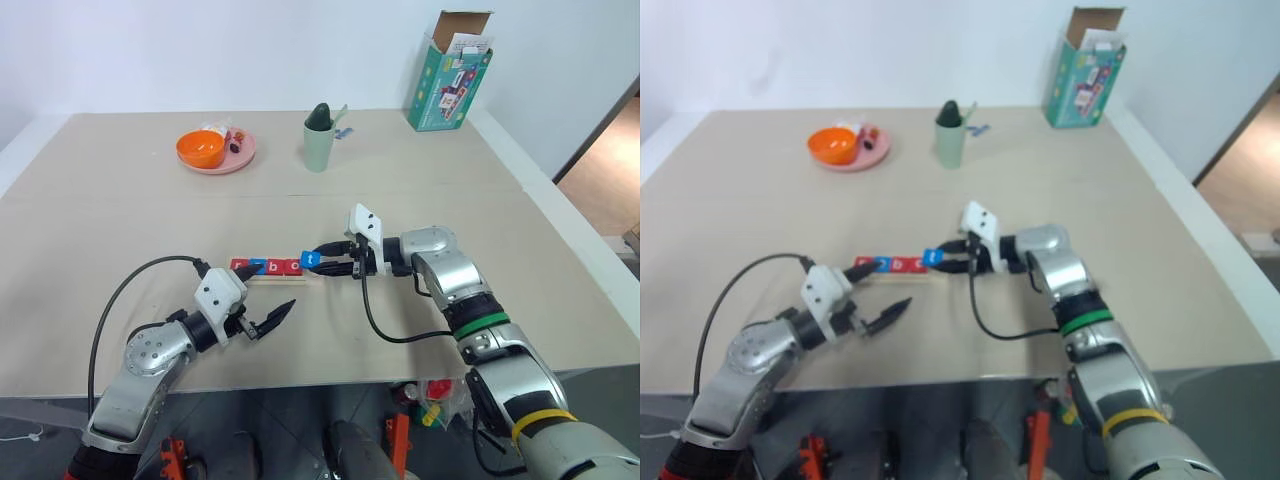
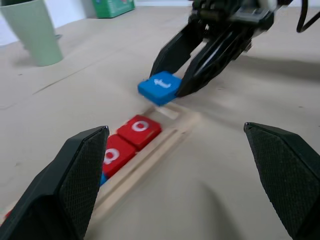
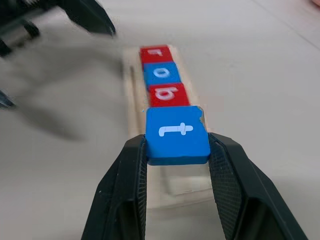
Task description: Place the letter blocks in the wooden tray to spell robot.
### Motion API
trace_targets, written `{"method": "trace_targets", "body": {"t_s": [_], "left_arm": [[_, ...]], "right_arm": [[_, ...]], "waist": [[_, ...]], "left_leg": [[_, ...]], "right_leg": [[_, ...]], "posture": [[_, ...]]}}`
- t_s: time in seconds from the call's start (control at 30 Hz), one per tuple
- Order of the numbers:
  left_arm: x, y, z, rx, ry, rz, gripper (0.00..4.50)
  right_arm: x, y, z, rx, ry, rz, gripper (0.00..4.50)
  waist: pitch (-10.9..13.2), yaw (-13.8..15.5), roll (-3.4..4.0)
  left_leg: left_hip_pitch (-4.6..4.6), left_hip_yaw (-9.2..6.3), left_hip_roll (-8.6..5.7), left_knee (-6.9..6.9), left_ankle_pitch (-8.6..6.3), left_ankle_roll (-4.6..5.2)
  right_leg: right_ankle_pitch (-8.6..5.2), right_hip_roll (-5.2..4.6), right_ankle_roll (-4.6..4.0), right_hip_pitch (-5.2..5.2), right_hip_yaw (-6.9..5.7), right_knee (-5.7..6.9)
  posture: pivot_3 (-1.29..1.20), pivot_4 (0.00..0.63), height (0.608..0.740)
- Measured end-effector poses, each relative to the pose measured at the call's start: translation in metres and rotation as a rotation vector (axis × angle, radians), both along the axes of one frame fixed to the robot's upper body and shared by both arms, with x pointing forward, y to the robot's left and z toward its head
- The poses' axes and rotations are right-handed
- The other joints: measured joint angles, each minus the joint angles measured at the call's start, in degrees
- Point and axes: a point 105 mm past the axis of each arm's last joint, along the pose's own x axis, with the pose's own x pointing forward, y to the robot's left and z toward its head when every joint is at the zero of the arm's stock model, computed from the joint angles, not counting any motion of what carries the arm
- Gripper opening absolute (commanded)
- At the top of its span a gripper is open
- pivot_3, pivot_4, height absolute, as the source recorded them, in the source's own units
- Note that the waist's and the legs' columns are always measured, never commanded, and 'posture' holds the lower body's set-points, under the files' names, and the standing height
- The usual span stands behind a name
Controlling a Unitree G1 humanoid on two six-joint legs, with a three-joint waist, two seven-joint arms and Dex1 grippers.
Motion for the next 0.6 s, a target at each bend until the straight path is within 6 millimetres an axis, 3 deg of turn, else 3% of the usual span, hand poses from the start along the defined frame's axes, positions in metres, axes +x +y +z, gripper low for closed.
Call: {"method": "trace_targets", "body": {"t_s": [0.13, 0.6], "left_arm": [[0.001, 0.002, -0.001, -0.004, 0.009, 0.018, 4.5], [0.001, 0.003, -0.003, -0.007, 0.021, 0.034, 4.5]], "right_arm": [[0.005, -0.005, -0.01, -0.026, 0.017, -0.007, 1.18], [0.004, -0.009, -0.015, -0.043, 0.055, 0.04, 1.18]], "waist": [[0.0, 0.1, 0.0], [0.0, 0.0, 0.01]], "left_leg": [[-0.03, 0.01, -0.01, -0.03, -0.09, 0.01], [0.0, -0.01, 0.0, -0.04, -0.09, 0.01]], "right_leg": [[-0.06, -0.04, 0.07, -0.02, 0.01, -0.02], [-0.05, -0.03, 0.02, -0.01, -0.02, -0.01]], "posture": [[0.0, 0.15, 0.74], [0.0, 0.15, 0.74]]}}
